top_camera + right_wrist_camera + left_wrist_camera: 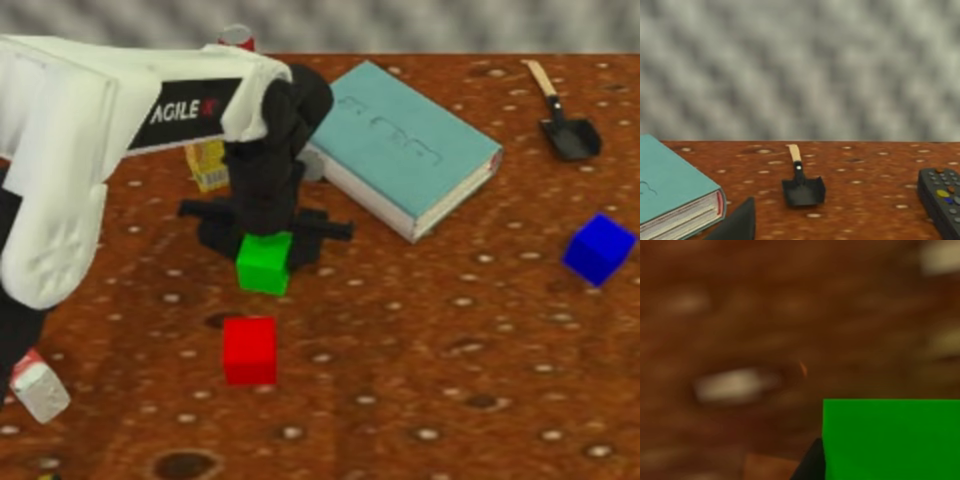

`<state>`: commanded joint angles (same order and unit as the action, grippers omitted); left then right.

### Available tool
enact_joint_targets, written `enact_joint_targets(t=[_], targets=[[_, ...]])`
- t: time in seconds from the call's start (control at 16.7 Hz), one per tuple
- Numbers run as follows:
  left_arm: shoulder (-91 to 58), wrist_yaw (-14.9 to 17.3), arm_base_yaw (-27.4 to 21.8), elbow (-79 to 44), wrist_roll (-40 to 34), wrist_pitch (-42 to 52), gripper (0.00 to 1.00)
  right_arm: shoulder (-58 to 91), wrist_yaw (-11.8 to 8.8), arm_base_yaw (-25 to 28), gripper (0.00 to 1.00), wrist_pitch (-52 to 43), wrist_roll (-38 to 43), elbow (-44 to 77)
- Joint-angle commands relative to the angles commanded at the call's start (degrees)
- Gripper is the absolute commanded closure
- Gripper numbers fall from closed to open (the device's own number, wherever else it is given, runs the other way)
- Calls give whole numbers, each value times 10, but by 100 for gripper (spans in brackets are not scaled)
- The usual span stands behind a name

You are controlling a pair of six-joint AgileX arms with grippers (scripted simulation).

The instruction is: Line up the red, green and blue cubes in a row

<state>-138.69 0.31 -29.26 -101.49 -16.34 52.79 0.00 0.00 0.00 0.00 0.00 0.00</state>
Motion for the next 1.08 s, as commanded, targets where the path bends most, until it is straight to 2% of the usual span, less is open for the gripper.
enact_joint_targets(t=[0.48, 0.9, 1.08], targets=[[15, -4, -1, -4, 3, 7, 100, 0, 0, 0, 0, 0, 0, 0], [54, -4, 8, -77, 2, 122, 100, 0, 0, 0, 0, 0, 0, 0], [61, -4, 10, -86, 2, 135, 100, 0, 0, 0, 0, 0, 0, 0]])
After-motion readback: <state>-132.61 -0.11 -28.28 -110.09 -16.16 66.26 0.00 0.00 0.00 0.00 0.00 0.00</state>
